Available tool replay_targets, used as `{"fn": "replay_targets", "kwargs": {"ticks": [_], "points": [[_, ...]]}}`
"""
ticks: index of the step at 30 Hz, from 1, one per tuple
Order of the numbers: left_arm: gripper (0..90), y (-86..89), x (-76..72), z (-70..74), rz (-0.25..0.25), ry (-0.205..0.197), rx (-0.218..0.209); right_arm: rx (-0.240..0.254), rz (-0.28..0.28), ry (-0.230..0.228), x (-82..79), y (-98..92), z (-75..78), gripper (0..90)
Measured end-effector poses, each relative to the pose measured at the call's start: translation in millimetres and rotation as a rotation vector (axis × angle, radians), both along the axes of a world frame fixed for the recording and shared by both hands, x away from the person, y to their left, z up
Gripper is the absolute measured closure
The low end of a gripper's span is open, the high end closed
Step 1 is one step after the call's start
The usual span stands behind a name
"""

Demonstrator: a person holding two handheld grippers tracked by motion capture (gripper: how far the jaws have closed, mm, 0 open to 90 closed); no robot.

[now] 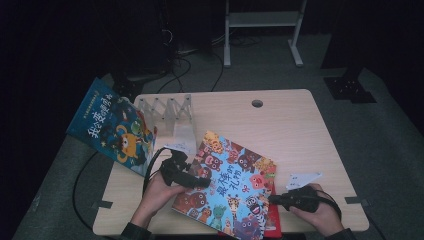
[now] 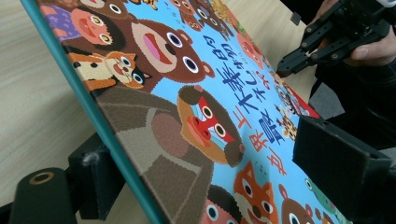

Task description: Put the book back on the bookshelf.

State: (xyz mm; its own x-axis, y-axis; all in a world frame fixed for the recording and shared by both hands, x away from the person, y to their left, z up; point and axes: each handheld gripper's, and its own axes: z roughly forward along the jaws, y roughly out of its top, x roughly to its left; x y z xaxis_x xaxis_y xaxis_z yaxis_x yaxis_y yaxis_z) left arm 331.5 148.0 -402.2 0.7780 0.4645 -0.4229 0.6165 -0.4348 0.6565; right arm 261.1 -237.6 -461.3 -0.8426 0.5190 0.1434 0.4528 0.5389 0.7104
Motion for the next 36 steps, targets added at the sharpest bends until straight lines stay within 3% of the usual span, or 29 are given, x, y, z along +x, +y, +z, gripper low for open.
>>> {"fn": "replay_targets", "kwargs": {"ticks": [4, 15, 19, 22, 30, 36], "points": [[19.2, 0.7, 0.1, 5.9, 0.003, -0.009, 0.0, -0.002, -0.003, 0.003, -0.3, 0.3, -0.1, 89.3], [37.3, -1.3, 3.9, 28.9, -0.035, -0.006, -0.062, -0.022, -0.014, 0.007, -1.6, 3.7, -2.2, 89.3], [38.9, -4.0, 5.8, 35.1, -0.029, -0.01, -0.026, -0.029, -0.009, 0.009, -2.5, 6.9, -4.7, 89.3], [45.4, -2.4, 7.5, 38.0, -0.031, -0.004, -0.045, -0.033, -0.003, 0.001, -2.0, 8.4, -4.6, 89.3], [49.3, -6.9, 8.1, 50.5, -0.046, -0.017, -0.049, -0.031, -0.001, 0.004, -1.8, 10.7, -4.5, 89.3], [54.4, -14.1, 9.3, 63.9, -0.065, -0.033, -0.014, -0.032, 0.003, 0.005, -1.3, 12.8, -4.4, 89.2]]}}
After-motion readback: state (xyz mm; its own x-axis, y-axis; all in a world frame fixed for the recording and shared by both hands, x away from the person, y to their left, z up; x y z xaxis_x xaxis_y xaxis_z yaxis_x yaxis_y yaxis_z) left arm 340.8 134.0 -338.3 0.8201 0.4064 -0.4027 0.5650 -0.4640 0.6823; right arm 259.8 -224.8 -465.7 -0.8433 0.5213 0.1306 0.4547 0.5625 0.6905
